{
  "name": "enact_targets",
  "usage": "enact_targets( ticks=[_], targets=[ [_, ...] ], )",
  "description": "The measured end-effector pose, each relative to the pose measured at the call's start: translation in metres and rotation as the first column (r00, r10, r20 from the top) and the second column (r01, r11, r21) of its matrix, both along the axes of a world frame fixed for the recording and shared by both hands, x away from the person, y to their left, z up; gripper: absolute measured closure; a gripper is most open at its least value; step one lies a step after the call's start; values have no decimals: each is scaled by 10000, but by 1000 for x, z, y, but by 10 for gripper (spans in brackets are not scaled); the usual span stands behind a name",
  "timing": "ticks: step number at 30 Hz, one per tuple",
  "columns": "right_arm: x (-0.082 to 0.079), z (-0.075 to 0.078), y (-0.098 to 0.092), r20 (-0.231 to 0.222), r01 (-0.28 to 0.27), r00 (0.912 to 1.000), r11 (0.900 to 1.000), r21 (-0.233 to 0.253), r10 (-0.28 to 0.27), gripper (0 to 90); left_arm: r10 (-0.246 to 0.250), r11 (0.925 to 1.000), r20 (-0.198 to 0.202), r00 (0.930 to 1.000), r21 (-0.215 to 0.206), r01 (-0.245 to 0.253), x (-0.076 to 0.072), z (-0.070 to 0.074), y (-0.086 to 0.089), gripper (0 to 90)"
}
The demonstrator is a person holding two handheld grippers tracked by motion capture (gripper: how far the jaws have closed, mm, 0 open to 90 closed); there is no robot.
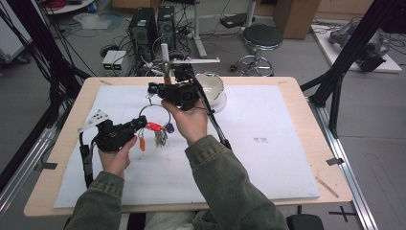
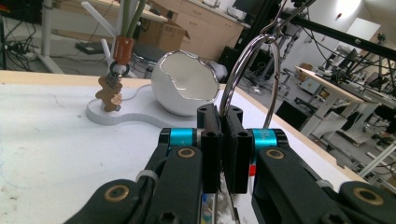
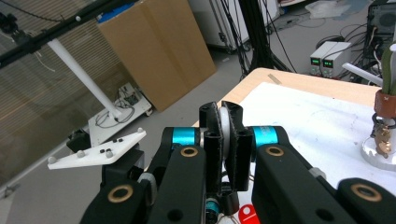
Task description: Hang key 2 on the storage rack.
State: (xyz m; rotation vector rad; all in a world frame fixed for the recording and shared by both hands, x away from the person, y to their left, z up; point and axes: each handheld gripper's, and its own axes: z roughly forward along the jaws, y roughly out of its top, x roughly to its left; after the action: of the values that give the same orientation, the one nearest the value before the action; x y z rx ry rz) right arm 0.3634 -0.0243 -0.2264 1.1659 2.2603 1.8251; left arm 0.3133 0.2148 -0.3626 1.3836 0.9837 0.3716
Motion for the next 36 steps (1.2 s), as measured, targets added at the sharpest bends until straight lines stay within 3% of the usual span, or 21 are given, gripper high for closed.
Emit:
enact_targets(
  ticks=[5, 11, 13, 15, 17, 19, 20, 25, 36],
  targets=[
    [3, -8, -7, -180, 56, 9998, 9999, 136, -54, 851, 108, 9999, 1, 9999, 44, -108, -1, -1, 1, 869],
    [9, -17, -25, -583, 299, 9979, 9990, 328, -280, 707, 138, 9996, -214, 9997, -254, -144, 1, -2, 4, 871],
    [11, -20, -33, -727, 400, 9966, 9988, 281, -379, 607, 176, 9995, -215, 9996, -242, -182, 1, -2, 5, 870],
    [13, -25, -42, -748, 497, 9960, 9987, 100, -488, 447, 201, 9994, -239, 9995, -284, -207, 1, -2, 6, 870],
    [16, -33, -50, -785, 811, 9932, 9947, -632, -860, 222, 240, 9993, -232, 9994, -297, -246, 1, -2, 6, 869],
    [19, -45, -61, -622, 1232, 9893, 9846, -1240, -1316, 138, 257, 9993, -238, 9994, -272, -263, 1, -2, 6, 870],
    [20, -49, -65, -627, 1323, 9880, 9831, -1266, -1410, 103, 280, 9993, -233, 9993, -238, -285, 1, -2, 6, 870],
    [25, -71, -98, -726, 1873, 9778, 9752, -1181, -1966, 102, 692, 9976, -392, 9968, -55, -694, 2, -2, 12, 869],
    [15, -98, -165, -53, 3236, 9443, 9315, -1660, -3290, 101, 696, 9975, -153, 9975, -121, -698, 0, 6, 26, 869]
  ],
)
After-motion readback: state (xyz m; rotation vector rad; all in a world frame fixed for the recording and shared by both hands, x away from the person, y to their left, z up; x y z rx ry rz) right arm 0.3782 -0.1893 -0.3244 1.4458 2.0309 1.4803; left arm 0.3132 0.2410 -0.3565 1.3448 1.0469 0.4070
